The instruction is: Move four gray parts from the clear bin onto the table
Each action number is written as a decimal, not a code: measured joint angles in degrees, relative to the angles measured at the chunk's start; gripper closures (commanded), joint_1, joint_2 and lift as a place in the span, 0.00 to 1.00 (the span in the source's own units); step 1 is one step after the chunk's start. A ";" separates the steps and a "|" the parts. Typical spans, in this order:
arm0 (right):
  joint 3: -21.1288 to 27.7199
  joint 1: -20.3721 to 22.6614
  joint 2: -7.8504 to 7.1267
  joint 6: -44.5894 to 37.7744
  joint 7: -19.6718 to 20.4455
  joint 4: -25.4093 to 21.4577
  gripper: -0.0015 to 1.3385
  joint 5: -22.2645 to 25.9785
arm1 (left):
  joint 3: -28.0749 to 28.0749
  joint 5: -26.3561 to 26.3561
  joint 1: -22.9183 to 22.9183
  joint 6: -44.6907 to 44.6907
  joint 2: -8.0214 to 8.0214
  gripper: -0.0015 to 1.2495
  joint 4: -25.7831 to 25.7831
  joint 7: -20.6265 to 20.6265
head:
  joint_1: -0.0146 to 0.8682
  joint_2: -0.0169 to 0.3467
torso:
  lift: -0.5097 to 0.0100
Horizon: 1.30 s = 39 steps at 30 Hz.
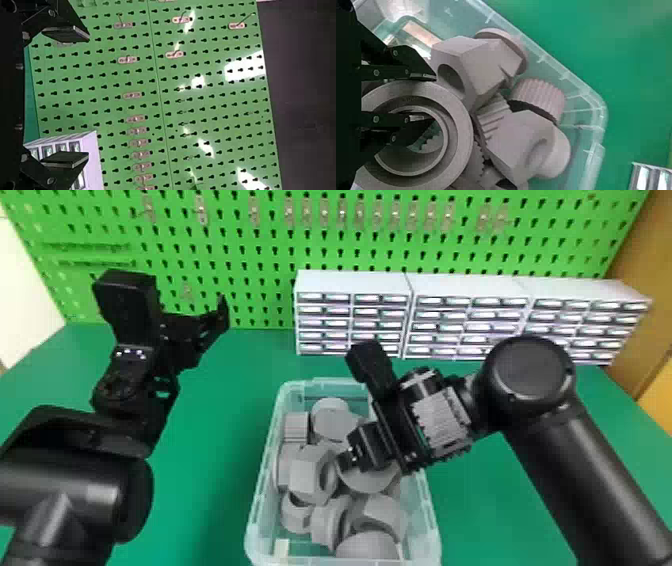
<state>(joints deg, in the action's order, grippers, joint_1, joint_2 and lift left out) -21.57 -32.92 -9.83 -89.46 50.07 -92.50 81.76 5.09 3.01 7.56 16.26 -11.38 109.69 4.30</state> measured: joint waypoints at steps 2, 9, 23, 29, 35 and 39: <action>1.15 -0.08 0.45 0.43 0.00 -0.25 0.80 -0.69 | -0.04 -0.08 -0.01 0.00 0.05 0.18 0.00 0.00 | 0.78 0.14 | 0.89; 5.67 -0.65 1.88 2.44 -0.01 -0.76 0.80 -4.54 | -0.09 -0.20 -0.13 0.00 0.13 0.18 0.00 0.00 | 0.78 0.14 | 0.89; 13.66 2.15 2.53 11.56 -2.24 -0.95 0.80 -13.22 | -0.75 0.04 -0.93 0.00 0.07 0.18 0.00 0.00 | 0.78 0.14 | 0.89; 16.58 4.31 2.67 14.74 -2.73 -1.61 0.80 -16.63 | -1.07 0.37 -1.43 0.00 0.05 0.18 0.00 -0.02 | 0.78 0.14 | 0.89; 18.74 6.02 3.06 17.18 -2.70 -2.04 0.80 -20.71 | -1.67 1.07 -1.90 0.07 0.04 0.18 0.00 -0.14 | 0.78 0.14 | 0.89; 20.03 7.23 3.19 18.79 -2.70 -2.06 0.80 -23.37 | -1.79 1.29 -2.11 0.13 0.02 0.18 0.00 -0.25 | 0.78 0.14 | 0.89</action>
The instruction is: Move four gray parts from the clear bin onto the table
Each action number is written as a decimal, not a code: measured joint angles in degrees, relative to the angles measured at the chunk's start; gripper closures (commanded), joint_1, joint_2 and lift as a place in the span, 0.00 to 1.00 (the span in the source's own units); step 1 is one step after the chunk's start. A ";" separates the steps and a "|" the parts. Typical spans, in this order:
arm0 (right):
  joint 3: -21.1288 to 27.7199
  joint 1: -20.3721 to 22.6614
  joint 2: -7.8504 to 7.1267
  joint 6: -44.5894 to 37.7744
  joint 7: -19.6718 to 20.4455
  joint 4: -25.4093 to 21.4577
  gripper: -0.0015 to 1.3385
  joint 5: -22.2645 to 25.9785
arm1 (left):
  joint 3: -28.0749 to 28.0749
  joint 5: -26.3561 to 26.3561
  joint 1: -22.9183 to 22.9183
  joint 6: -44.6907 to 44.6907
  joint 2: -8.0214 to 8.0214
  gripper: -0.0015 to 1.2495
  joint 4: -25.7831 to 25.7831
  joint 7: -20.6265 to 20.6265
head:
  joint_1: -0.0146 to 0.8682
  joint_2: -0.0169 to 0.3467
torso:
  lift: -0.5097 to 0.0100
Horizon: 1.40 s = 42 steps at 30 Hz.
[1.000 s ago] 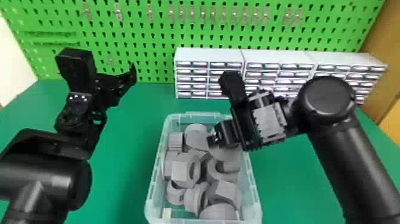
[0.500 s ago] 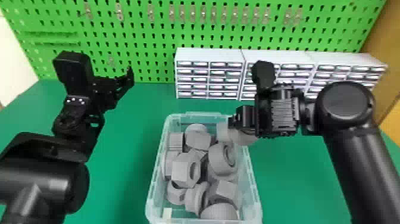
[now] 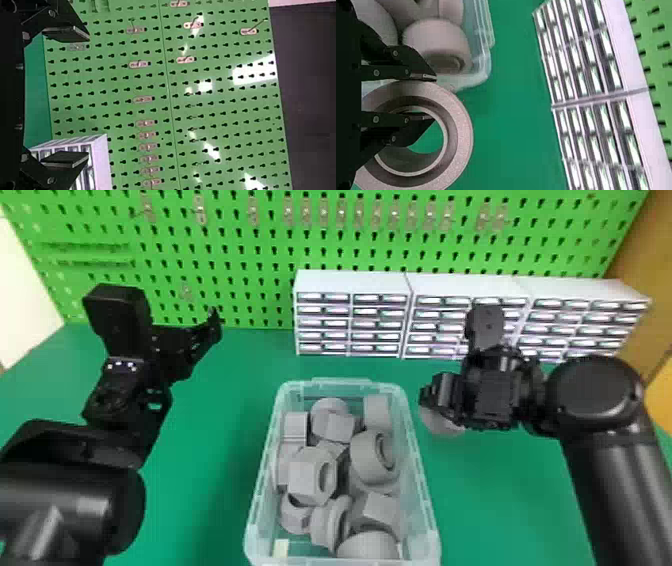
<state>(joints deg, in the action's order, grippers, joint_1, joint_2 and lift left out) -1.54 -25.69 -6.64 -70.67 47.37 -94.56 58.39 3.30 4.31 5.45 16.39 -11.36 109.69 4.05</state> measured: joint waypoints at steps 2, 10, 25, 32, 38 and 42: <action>0.46 0.74 0.03 0.98 0.00 0.00 0.80 -1.62 | -0.02 0.09 -0.10 0.08 -0.02 0.18 0.00 -0.01 | 0.78 0.14 | 0.89; -0.91 3.21 0.02 4.00 -1.21 -0.01 0.80 -10.30 | -0.07 0.29 -0.34 0.22 -0.06 0.18 0.00 -0.18 | 0.78 0.14 | 0.89; -5.83 6.64 -0.59 5.44 -5.86 2.07 0.80 -24.24 | 0.30 0.58 -0.47 0.74 -0.15 0.18 -0.09 -0.38 | 0.78 0.14 | 0.89; -4.90 9.08 -0.94 4.94 -6.04 2.26 0.80 -24.29 | 0.55 0.75 -0.61 0.99 -0.15 0.19 -0.09 -0.49 | 0.78 0.14 | 0.89; -4.25 10.53 -1.29 4.70 -6.48 2.70 0.80 -24.29 | 0.59 0.79 -0.62 1.11 -0.15 0.19 -0.09 -0.54 | 0.78 0.14 | 0.89; -4.11 10.79 -1.47 4.67 -7.33 3.17 0.80 -24.29 | 0.68 0.79 -0.60 1.19 -0.15 0.19 -0.09 -0.60 | 0.78 0.14 | 0.89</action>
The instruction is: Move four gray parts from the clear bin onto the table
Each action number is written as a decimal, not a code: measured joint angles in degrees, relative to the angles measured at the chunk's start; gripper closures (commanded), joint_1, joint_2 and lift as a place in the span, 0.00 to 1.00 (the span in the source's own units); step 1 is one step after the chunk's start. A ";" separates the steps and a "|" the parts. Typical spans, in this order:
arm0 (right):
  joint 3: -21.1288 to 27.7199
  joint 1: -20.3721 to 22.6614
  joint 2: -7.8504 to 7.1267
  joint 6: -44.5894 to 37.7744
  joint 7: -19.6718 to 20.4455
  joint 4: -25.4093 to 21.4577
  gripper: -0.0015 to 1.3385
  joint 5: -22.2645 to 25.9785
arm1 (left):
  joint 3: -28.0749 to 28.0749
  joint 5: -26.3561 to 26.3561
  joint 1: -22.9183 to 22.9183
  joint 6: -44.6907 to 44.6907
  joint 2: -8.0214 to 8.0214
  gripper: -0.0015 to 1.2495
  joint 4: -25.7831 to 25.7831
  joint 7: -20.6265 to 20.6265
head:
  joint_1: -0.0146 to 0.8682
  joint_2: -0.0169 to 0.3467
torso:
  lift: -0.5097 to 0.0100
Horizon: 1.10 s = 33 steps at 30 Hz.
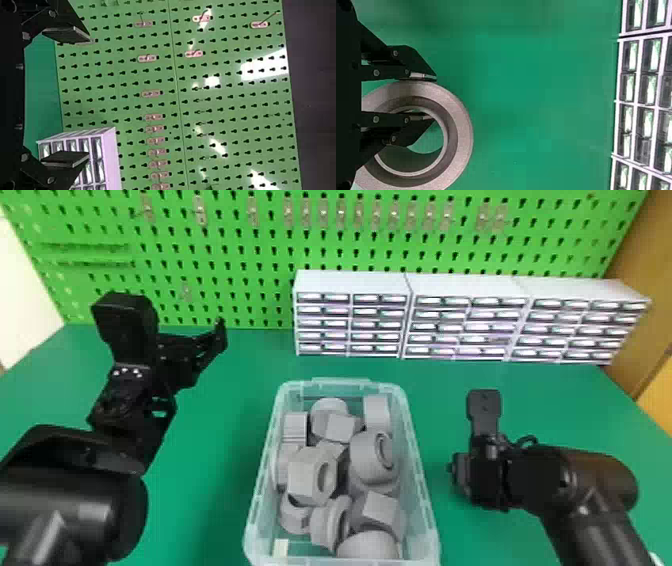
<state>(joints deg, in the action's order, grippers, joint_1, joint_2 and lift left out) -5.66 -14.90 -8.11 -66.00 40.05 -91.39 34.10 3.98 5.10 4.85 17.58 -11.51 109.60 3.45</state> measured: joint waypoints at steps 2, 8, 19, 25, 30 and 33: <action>0.02 0.07 -0.01 0.01 -0.52 0.19 0.80 0.00 | 0.09 0.00 0.05 0.03 0.00 0.19 0.00 -0.01 | 0.78 0.14 | 0.89; -0.24 0.26 0.14 0.08 -1.33 0.56 0.80 -0.12 | 0.20 0.00 0.13 0.09 0.00 0.19 0.00 -0.01 | 0.78 0.14 | 0.89; -0.98 0.07 0.28 0.17 -1.77 0.69 0.79 -0.62 | 0.07 0.01 -0.08 0.18 0.00 0.19 0.00 -0.02 | 0.78 0.14 | 0.89; -1.54 -0.08 0.24 0.17 -2.44 0.69 0.78 -1.46 | 0.06 0.00 0.05 0.18 0.00 0.19 0.00 -0.02 | 0.78 0.14 | 0.89; -1.96 -0.27 0.15 0.17 -2.76 0.69 0.66 -1.73 | -0.02 -0.03 0.02 0.18 0.00 0.19 0.00 -0.02 | 0.78 0.14 | 0.89; -2.14 -0.27 0.12 0.20 -2.89 0.69 0.56 -1.75 | -0.03 -0.07 0.08 0.18 0.00 0.19 0.00 -0.02 | 0.78 0.14 | 0.89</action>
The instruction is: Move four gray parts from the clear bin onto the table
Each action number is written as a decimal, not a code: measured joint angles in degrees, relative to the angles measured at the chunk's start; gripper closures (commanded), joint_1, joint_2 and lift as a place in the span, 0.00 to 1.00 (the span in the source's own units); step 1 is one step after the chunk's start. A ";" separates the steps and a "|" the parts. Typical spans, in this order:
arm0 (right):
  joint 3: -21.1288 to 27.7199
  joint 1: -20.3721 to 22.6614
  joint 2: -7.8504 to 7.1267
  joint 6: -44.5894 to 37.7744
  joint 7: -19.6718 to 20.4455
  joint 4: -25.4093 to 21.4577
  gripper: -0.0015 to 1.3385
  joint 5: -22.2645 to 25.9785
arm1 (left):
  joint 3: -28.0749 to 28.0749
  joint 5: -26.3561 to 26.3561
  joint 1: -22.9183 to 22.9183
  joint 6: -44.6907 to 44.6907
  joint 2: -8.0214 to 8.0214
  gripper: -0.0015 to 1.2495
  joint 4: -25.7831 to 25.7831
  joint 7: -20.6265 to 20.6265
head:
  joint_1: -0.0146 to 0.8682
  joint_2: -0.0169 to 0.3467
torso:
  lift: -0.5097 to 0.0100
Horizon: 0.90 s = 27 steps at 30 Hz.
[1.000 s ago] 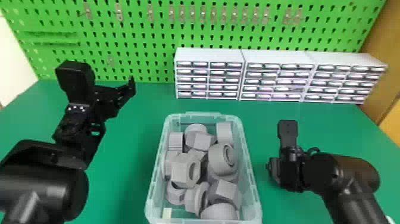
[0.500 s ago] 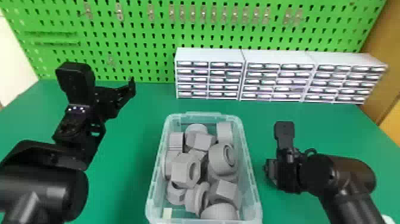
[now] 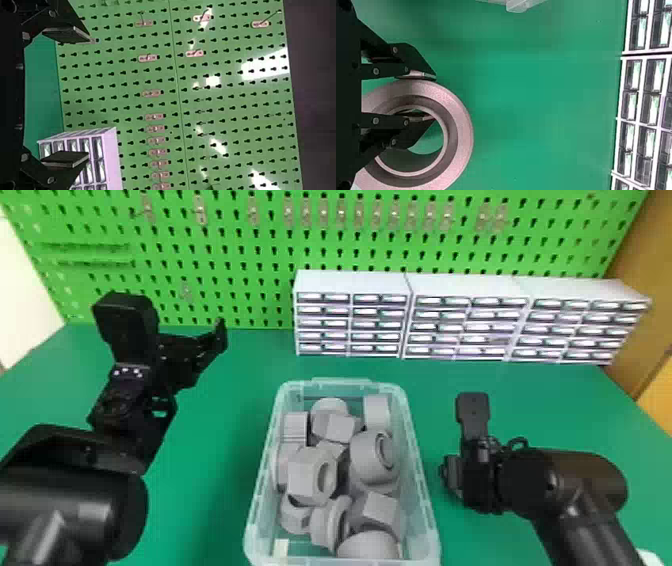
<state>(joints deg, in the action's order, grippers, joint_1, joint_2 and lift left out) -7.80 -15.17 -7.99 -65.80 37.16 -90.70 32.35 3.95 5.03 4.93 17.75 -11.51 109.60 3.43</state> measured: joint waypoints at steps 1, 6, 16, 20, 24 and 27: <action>-0.01 0.04 0.02 0.05 -0.11 0.00 0.56 0.00 | -0.02 -0.01 0.02 0.00 0.00 0.19 0.00 0.00 | 0.78 0.14 | 0.89; 0.09 0.28 0.12 0.24 -0.60 0.00 0.52 -0.13 | -0.08 -0.02 -0.06 0.00 0.00 0.19 0.00 0.00 | 0.78 0.14 | 0.89; -0.41 0.10 -0.01 0.24 -0.79 0.00 0.43 -0.92 | -0.10 -0.02 -0.17 0.00 0.00 0.19 0.00 0.00 | 0.78 0.14 | 0.89; -1.20 -0.69 -0.24 0.51 -2.41 -0.52 0.40 -3.19 | -0.20 -0.03 -0.27 0.00 0.00 0.19 0.00 0.00 | 0.78 0.14 | 0.89; -1.74 -1.41 -0.56 3.45 -15.19 -1.09 0.39 -10.68 | -0.36 -0.12 -0.34 0.00 0.00 0.19 0.00 0.02 | 0.78 0.14 | 0.89; -0.47 -1.83 -0.59 7.87 -27.10 -0.57 0.39 -17.22 | -0.38 -0.22 -0.36 0.00 0.00 0.19 0.00 0.02 | 0.78 0.14 | 0.89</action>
<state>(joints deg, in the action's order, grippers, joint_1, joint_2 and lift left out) -8.27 -17.00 -8.57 -57.94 10.06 -91.27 15.13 3.57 4.80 4.57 17.75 -11.51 109.60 3.45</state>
